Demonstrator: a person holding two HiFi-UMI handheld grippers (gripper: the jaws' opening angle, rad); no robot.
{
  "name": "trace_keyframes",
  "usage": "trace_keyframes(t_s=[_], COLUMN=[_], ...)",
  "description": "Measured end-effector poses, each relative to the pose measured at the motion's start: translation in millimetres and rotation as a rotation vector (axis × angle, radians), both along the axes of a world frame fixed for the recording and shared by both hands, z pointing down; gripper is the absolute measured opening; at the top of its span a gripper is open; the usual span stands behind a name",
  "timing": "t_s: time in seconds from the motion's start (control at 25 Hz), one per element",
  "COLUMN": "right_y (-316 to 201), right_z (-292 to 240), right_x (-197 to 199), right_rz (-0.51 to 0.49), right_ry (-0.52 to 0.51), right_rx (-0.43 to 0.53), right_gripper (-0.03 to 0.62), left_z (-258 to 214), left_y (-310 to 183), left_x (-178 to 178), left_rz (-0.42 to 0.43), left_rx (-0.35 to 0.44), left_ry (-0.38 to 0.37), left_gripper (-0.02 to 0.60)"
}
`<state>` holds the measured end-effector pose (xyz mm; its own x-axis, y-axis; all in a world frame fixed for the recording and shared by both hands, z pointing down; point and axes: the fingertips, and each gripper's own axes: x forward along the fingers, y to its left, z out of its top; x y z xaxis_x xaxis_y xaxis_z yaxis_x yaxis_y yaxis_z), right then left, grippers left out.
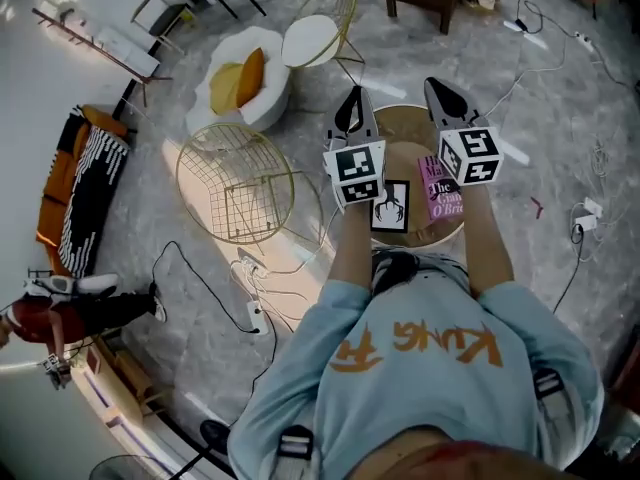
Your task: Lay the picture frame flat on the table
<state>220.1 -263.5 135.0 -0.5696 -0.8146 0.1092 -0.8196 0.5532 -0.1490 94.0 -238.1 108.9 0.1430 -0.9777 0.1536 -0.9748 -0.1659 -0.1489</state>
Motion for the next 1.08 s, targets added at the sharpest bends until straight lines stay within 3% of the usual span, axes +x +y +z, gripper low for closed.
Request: trace_keyframes(t_s=[0.2, 0.36, 1.08], right_y=[-5, -2, -9], right_z=[-31, -31, -22], right_x=[0, -2, 31], right_rz=[0.000, -0.008, 0.033], right_ry=[-0.029, -0.030, -0.017], right_rx=[0.061, 0.066, 0.056], right_gripper=[-0.002, -0.002, -0.002], left_z=[-30, -31, -11], left_y=[2, 6, -11], left_x=[-26, -34, 0], left_rz=[-0.067, -0.092, -0.038], left_rx=[0.074, 0.082, 0.050], left_ry=[0.018, 0.022, 0.032], left_gripper=[0.020, 0.020, 0.020])
